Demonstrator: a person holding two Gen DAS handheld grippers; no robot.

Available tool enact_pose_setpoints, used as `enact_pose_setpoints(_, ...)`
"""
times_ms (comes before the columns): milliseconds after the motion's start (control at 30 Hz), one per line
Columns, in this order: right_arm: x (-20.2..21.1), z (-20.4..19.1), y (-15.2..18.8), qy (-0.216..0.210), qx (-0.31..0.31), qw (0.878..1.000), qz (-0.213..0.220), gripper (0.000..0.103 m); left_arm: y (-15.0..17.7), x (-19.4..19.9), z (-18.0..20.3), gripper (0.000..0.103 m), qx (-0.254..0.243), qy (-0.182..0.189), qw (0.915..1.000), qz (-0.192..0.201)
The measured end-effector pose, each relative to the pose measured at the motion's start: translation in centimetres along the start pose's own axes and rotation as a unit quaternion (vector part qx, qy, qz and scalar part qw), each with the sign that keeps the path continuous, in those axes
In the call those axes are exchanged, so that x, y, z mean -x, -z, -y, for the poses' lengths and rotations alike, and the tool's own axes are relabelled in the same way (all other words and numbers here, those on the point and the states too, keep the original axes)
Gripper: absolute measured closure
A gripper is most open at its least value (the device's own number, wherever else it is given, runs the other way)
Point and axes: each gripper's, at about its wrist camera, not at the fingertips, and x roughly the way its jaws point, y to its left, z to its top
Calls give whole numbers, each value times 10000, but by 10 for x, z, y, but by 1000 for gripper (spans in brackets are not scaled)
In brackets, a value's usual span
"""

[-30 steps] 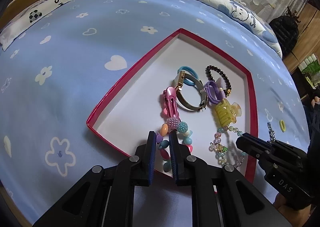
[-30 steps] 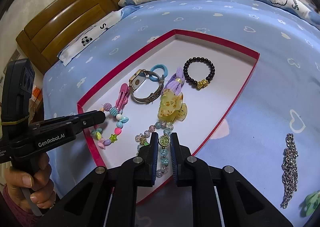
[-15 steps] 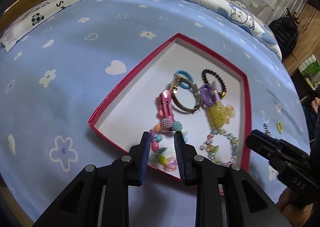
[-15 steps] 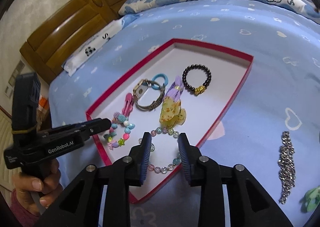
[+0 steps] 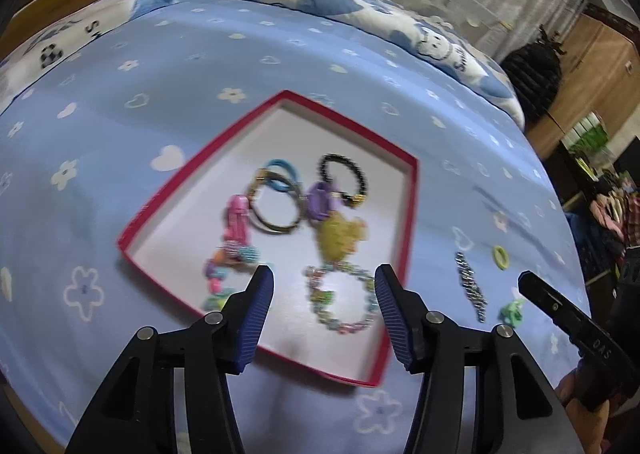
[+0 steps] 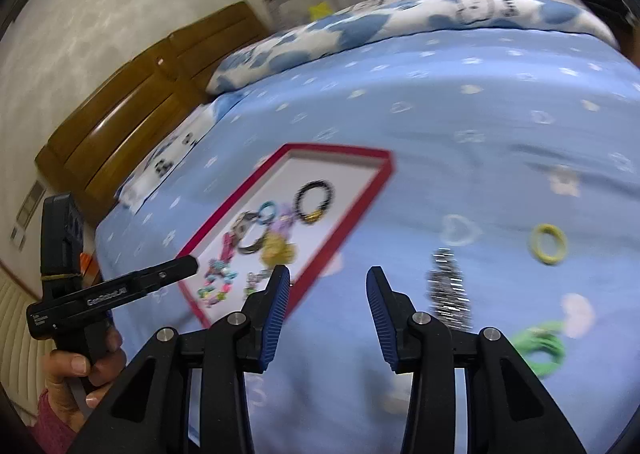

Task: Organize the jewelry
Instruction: 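Open both tools and move them back over the silver chain and green hair tie, then grasp the silver chain with the left tool while the right tool grasps the green hair tie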

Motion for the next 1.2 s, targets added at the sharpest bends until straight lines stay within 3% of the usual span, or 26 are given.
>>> enact_pose_setpoints(367,62,72,12,563,-725,9947,466,58,2,-9,56,44,-549,294,9978,-217)
enact_pose_setpoints(600,79,91,24,737,-916,9916,545,57,4,-25,83,44,-790,349,9956,-376)
enact_pose_setpoints(900,84,101,34,790,-959,9910,502,55,6,-39,102,42,-908,325,9943,-461)
enact_pose_setpoints(1200,62,106,46,845,-887,9923,191,54,9,-65,116,41,-1049,252,9919,-668)
